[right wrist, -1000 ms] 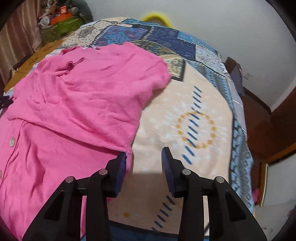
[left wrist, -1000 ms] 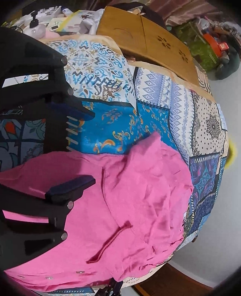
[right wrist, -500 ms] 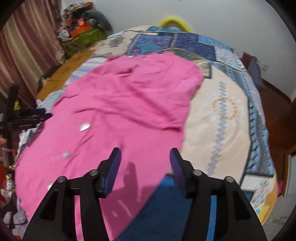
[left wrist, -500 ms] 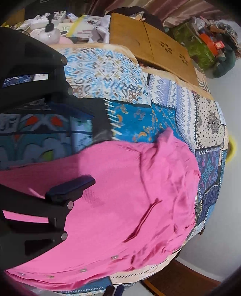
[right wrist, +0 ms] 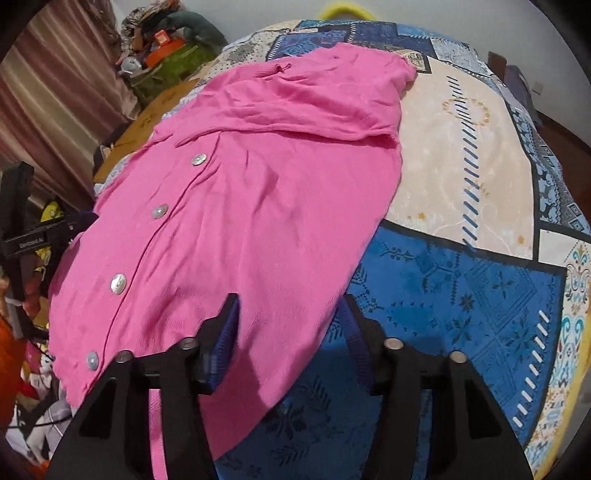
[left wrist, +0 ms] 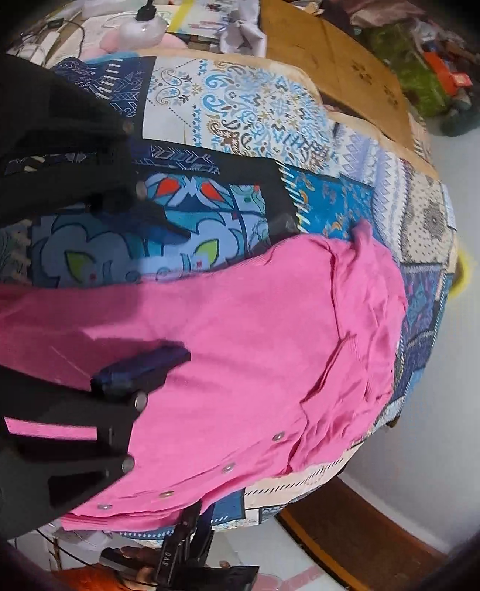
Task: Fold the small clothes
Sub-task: 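Move both open grippers to the ribbed hem of the cardigan, then grasp the ribbed hem with both grippers and lift it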
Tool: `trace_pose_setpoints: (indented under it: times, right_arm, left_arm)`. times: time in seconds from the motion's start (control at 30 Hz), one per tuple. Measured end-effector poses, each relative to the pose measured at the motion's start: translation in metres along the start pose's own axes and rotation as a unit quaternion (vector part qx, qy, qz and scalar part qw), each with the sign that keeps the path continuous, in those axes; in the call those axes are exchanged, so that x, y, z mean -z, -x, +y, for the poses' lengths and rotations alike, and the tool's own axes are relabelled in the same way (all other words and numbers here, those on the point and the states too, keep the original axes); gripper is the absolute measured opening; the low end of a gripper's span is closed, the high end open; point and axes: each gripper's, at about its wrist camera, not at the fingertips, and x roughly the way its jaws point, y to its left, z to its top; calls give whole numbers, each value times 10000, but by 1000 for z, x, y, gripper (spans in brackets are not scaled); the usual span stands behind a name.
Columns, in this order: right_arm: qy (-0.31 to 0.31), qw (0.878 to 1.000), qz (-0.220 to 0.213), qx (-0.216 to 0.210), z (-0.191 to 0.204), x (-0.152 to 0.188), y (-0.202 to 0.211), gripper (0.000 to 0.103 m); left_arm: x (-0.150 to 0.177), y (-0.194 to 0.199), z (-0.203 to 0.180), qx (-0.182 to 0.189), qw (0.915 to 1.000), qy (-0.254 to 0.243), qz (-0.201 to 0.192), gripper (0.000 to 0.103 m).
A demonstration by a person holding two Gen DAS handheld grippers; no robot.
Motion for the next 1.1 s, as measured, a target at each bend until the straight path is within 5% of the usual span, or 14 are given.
trace_pose_setpoints:
  times: [0.07, 0.1, 0.4, 0.53, 0.6, 0.67, 0.73, 1.1]
  right_arm:
    - [77, 9999, -68, -62, 6, 0, 2, 16]
    - [106, 9999, -75, -81, 8, 0, 2, 8]
    - [310, 9976, -434, 435, 1, -43, 12, 7]
    - [88, 9967, -530, 615, -7, -52, 16, 13]
    - [8, 9972, -477, 583, -8, -49, 20, 22]
    - [87, 9974, -413, 592, -5, -40, 24, 29]
    - [145, 9978, -307, 563, -5, -30, 27, 36]
    - [-265, 9991, 85, 311, -17, 37, 25, 40]
  left_arm:
    - [-2, 1, -6, 47, 10000, -81, -2, 9]
    - [-5, 0, -7, 31, 9999, -123, 19, 3]
    - [-53, 2, -14, -655, 9966, -325, -375, 3]
    - [-63, -11, -12, -697, 9970, -265, -209, 5]
    - [-58, -11, -12, -634, 9976, -264, -92, 13]
    - [-48, -7, -9, -497, 9986, -182, 31, 37]
    - [-35, 1, -7, -448, 9989, -138, 12, 45]
    - [37, 35, -1, 66, 9994, 16, 338, 46]
